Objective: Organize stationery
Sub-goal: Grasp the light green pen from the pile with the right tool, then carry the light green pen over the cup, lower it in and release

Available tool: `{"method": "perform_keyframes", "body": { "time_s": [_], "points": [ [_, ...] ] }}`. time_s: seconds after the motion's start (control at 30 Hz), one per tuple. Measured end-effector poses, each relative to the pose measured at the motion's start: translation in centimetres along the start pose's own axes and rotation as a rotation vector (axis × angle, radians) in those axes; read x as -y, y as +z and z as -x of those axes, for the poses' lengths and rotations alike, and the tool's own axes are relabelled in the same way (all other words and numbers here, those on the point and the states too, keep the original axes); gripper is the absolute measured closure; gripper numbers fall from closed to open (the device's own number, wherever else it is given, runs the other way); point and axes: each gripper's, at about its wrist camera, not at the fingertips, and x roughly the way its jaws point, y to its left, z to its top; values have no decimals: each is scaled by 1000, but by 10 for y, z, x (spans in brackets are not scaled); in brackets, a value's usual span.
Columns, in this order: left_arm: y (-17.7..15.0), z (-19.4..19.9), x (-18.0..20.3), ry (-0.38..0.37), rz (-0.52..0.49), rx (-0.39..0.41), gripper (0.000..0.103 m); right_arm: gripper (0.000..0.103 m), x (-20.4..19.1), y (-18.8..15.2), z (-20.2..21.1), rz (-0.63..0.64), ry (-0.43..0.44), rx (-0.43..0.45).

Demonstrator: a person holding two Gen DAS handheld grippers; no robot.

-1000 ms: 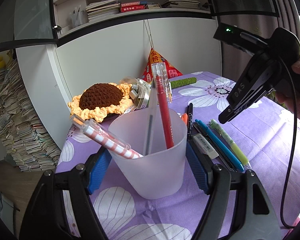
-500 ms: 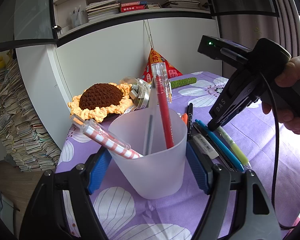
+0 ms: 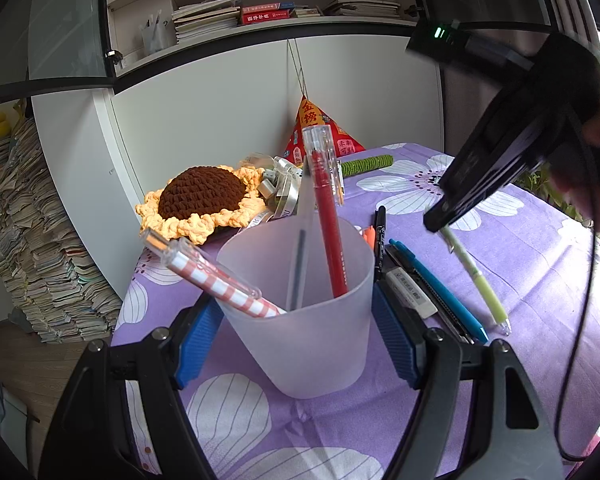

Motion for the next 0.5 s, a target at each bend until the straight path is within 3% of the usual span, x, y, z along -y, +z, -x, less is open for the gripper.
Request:
{"method": "perform_keyframes", "body": {
  "time_s": [0.27,0.5],
  "points": [
    [0,0,0,0,0,0,30,87,-4,-19,78,83,44,184],
    [0,0,0,0,0,0,30,87,-27,-30,141,150,131,343]
  ]
}}
